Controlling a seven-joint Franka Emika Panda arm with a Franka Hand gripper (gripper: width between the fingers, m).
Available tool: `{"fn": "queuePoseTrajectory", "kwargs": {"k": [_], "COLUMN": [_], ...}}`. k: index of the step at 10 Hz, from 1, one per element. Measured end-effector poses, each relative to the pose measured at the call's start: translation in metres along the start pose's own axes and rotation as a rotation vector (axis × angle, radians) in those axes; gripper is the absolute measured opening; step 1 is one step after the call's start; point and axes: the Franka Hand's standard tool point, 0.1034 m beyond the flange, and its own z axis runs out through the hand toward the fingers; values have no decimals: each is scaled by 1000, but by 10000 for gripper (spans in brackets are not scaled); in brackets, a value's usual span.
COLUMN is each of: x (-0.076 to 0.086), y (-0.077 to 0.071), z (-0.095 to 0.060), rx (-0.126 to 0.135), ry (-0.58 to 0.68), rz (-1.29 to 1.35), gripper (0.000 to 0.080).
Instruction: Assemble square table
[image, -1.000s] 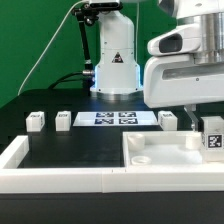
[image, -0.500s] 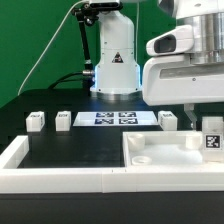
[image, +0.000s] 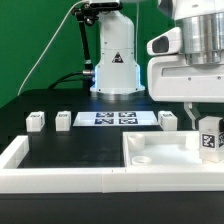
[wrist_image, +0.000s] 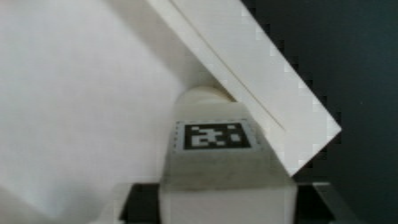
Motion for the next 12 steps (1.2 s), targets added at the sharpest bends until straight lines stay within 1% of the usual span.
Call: {"fn": "queuePoseTrajectory", "kwargs": {"k": [2, 4, 5, 8, 9, 10, 11, 12], "x": [-3, -3, -2, -3, -3, -3, -4, -5], "y": [-1, -1, -1, -2, -2, -2, -1, -1], "z": [1, 1, 1, 1, 1, 2, 2, 3], "rx": [1, 18, 21, 21, 21, 21, 18, 13], "ry": [-4, -25, -31, -37, -38, -38, -39, -41], "rz": [228, 434, 522, 717, 718, 707, 675, 627], "gripper": [291, 291, 291, 291, 291, 391, 391, 529]}}
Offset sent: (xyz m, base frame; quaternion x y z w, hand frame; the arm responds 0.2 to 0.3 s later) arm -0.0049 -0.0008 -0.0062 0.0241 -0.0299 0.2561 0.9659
